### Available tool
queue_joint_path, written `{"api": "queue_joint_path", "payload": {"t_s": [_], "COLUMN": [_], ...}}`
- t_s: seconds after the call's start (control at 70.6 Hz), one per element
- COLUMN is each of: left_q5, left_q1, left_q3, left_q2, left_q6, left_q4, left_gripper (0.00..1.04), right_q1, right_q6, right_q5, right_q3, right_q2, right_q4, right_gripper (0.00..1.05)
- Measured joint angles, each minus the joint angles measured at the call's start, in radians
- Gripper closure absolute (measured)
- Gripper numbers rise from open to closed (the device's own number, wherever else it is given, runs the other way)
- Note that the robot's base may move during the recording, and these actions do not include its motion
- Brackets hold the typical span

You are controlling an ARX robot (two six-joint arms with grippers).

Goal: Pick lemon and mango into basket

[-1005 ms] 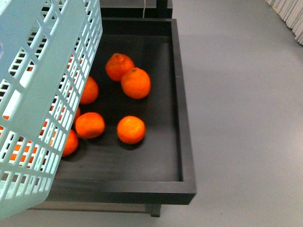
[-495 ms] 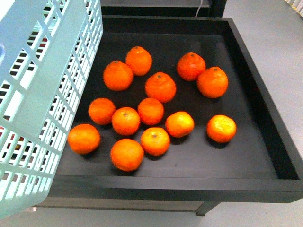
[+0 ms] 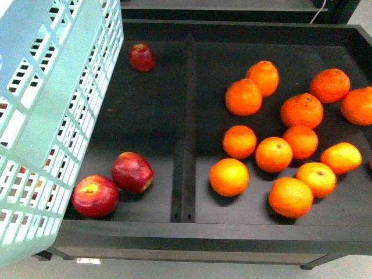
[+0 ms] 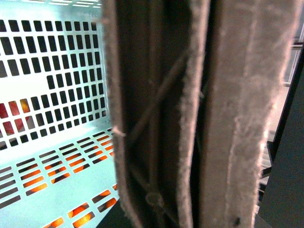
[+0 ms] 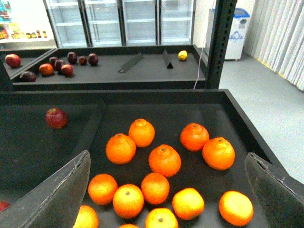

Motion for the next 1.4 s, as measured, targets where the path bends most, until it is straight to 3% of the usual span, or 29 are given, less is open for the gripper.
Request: {"api": "queue_joint_path", "payload": {"t_s": [1.401], "left_q5": [0.003], "left_q1": [0.0], "left_q3": [0.0], "left_q2": [0.001], "left_q6": [0.0], "left_q4": [0.0], "left_gripper": [0.89], "right_q1": [0.0], "right_q6": [0.0], "right_q5": [0.002], "right_q3": [0.0], "right_q2": [0.001], "right_q4": [0.0], "right_gripper": [0.09]}}
